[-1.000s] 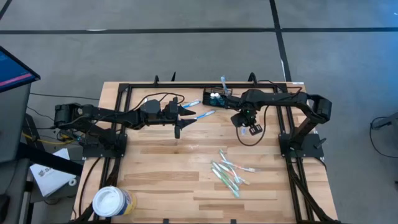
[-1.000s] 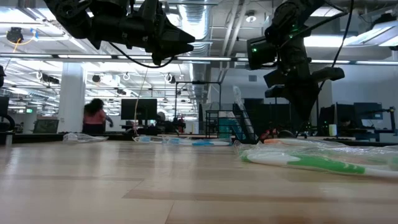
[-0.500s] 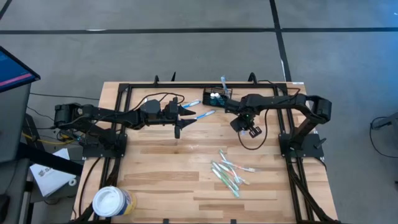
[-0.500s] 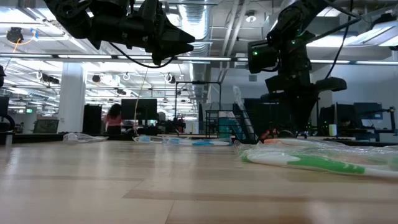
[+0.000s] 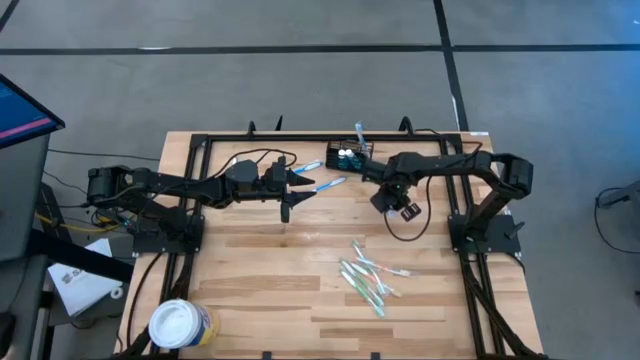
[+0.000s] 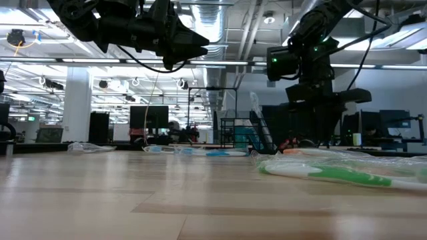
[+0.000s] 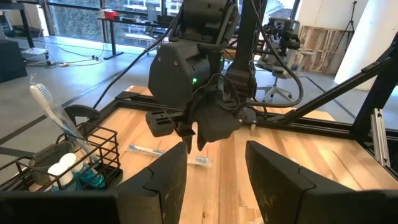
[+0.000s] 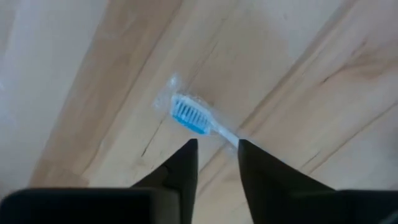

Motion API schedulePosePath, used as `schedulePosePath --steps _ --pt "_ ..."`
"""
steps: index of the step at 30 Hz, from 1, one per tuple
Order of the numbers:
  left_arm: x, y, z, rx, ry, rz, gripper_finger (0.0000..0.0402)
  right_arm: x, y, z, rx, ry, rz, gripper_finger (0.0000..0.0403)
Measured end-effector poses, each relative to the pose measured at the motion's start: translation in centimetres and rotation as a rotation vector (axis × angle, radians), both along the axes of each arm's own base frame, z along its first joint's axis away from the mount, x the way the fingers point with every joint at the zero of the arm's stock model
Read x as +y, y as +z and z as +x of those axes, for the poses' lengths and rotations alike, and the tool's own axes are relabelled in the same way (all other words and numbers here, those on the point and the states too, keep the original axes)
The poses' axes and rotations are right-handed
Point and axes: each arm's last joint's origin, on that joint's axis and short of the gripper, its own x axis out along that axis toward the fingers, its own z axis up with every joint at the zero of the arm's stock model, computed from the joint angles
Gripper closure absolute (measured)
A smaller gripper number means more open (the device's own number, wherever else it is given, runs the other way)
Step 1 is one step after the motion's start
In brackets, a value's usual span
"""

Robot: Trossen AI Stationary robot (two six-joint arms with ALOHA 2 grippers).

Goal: Pick & Place toothbrushing station
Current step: Put the blue toothbrush into the mesh organizer

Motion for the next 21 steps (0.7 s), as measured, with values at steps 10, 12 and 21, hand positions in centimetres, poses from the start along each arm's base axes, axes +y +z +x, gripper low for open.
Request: schedulePosePath --steps 10,12,21 --pt "0.0 0.0 0.0 0.0 0.0 0.0 0.0245 0.4 -0.9 -0.5 0.018 0.118 0.007 0.0244" --pt "0.0 0.0 0.0 0.0 0.0 0.0 0.0245 0.4 -1.3 -0.6 0.02 0.12 0.007 0.0244" --pt "0.0 0.0 0.0 0.0 0.0 0.0 0.0245 0.8 -2.6 -0.4 -0.043 0.172 -0.048 0.0277"
